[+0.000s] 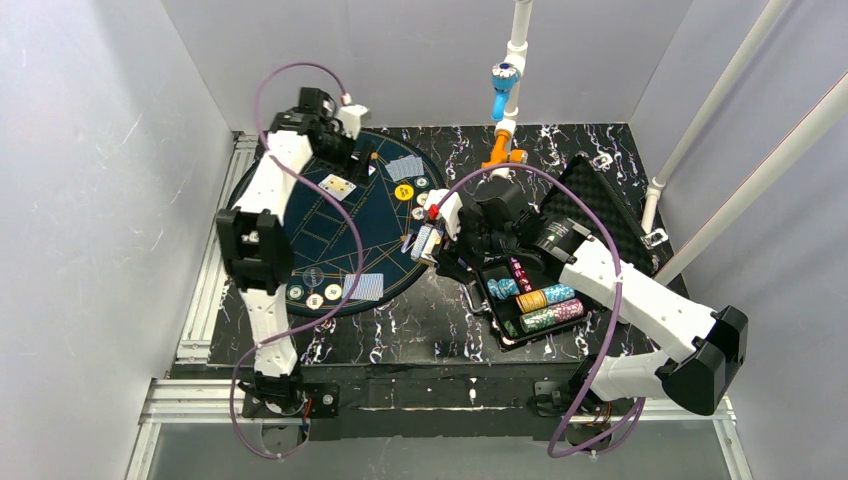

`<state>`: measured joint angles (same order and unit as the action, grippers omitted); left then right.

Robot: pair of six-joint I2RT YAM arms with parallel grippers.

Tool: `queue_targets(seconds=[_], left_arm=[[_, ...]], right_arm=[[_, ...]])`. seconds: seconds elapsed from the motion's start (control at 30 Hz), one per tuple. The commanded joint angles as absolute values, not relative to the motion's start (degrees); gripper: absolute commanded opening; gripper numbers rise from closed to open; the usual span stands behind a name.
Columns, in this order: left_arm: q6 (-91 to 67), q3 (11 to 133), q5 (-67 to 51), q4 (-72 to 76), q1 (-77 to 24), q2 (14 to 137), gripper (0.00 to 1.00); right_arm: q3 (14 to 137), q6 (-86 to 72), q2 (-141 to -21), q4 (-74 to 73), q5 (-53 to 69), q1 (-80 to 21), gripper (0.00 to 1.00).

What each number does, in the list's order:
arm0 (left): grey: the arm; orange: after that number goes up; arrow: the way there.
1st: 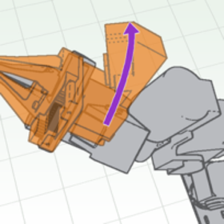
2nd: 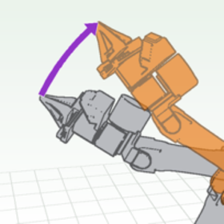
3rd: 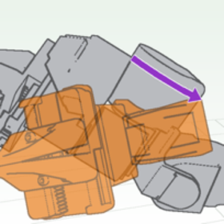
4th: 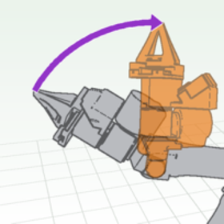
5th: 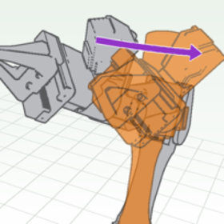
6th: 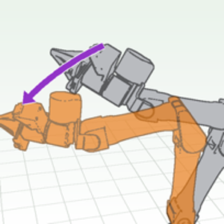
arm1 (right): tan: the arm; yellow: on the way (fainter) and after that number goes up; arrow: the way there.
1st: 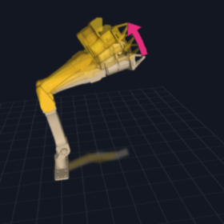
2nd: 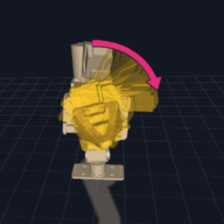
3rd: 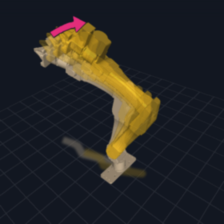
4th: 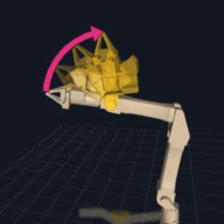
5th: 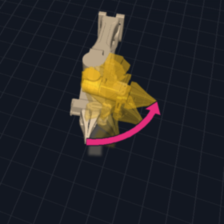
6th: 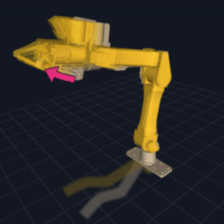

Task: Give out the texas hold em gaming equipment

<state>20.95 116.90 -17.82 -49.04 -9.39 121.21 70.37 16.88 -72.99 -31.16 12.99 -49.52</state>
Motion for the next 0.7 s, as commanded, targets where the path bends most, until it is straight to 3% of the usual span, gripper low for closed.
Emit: queue_targets(seconds=[0.0, 0.1, 0.2, 0.4, 0.67], left_arm=[[8.05, 112.18, -42.97, -55.80, -6.10, 106.02, 0.81], [-1.43, 101.82, -57.80, -52.21, -6.14, 98.93, 0.85], [-13.20, 88.93, -64.43, -42.29, -6.99, 91.56, 0.86], [-16.86, 75.66, -65.66, -37.98, -12.33, 80.72, 0.85], [-17.92, 70.93, -63.34, -36.54, -17.51, 78.19, 0.76]], right_arm=[[71.14, 17.43, -71.07, -26.72, 15.33, -49.22, 0.01], [71.44, 17.41, -71.51, -26.31, 15.92, -49.26, 0.01], [71.82, 17.24, -72.24, -26.29, 17.17, -49.50, 0.01], [72.74, 16.96, -73.43, -25.60, 17.98, -50.54, 0.01], [73.54, 17.05, -74.50, -24.80, 18.04, -52.31, 0.01]])
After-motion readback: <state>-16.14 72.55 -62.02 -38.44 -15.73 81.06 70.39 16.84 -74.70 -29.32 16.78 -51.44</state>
